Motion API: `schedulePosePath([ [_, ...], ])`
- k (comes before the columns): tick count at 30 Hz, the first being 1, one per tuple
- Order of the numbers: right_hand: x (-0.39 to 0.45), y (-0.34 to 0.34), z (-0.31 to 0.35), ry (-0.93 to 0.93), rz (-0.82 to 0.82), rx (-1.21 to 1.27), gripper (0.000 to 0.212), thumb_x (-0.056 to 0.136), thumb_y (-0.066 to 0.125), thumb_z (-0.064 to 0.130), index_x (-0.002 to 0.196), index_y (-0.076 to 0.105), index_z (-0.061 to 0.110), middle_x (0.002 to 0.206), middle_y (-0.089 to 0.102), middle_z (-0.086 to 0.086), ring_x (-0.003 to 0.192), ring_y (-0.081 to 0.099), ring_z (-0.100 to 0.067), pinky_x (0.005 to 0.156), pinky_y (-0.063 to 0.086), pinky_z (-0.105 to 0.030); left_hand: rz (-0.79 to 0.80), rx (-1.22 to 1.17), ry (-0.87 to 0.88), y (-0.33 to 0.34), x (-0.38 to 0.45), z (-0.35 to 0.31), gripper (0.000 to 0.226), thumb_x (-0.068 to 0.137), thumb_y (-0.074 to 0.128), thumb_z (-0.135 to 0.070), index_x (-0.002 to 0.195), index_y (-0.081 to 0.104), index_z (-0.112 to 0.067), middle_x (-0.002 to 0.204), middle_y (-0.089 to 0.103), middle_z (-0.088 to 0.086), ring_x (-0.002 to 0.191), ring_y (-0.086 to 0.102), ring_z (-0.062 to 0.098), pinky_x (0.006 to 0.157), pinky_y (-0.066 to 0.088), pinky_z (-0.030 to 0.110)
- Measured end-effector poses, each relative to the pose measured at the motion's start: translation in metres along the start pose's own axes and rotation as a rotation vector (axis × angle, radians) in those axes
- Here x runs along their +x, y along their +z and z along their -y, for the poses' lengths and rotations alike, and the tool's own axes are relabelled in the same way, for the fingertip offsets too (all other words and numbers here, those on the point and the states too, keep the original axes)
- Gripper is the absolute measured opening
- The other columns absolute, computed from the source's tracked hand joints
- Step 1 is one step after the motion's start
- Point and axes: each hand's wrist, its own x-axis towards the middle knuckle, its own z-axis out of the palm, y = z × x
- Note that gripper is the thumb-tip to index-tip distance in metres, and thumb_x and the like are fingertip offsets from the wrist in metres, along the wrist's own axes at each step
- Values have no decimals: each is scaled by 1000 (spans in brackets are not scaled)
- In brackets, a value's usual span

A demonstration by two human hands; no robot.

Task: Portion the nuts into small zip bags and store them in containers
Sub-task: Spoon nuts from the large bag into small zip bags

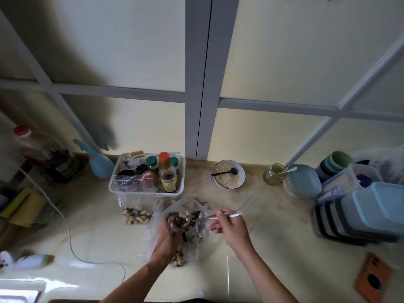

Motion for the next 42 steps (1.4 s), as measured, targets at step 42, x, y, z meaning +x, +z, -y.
schedulePosePath([
  [42,-51,-10,-15,-394,4,-10,19,89,60,13,97,77,13,93,73,-8,79,72,-27,67,50,-25,-86,-108,-101,-2,-34,-19,24,103,47,-43,126,44,-38,118,61,-4,108,59,15,88,47,33],
])
